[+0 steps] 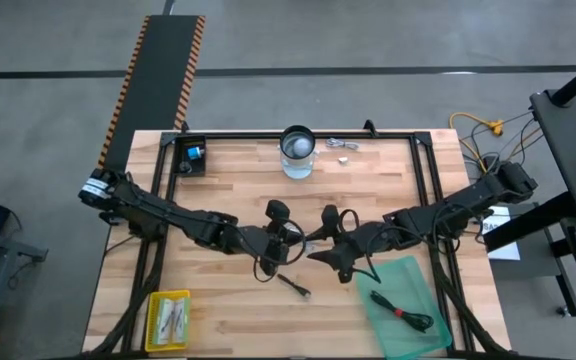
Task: Pick and place items into bin
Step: Put the bottom white usb cable into the green bin
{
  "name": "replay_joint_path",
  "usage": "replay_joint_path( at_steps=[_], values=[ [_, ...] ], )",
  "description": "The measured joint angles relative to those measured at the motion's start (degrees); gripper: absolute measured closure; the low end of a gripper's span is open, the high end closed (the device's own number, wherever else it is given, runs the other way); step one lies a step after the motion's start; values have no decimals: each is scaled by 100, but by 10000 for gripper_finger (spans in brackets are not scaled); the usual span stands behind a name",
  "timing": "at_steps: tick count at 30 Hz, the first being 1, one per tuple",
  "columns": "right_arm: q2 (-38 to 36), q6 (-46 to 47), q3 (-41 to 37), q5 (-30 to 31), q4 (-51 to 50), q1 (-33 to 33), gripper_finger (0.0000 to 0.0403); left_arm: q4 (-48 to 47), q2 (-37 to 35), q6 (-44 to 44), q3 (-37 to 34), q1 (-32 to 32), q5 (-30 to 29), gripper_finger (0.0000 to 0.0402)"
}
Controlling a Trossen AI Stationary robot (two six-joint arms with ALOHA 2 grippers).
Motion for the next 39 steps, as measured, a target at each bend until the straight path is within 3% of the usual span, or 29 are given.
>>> replay_joint_path(
  at_steps=[7, 15, 21, 28, 33, 39],
  values=[
    [0, -34, 1, 261, 46, 3, 261, 126, 0, 146, -1, 7, -11, 398],
    [-2, -57, 1, 343, 28, 3, 380, 126, 0, 126, -1, 48, -13, 395],
    [-141, 387, 1, 346, -265, 4, 384, 87, -41, 109, -1, 46, -13, 333],
    [-739, 2142, 3, 195, -1701, 7, 386, -235, -247, -151, -1, 22, -44, 238],
    [-1265, 3615, 5, -598, -2885, 9, 386, -390, -318, -244, -1, 24, -82, 208],
    [-1685, 4833, 5, -1897, -4346, 79, 387, -397, -321, -187, -1, 26, -110, 206]
  ],
)
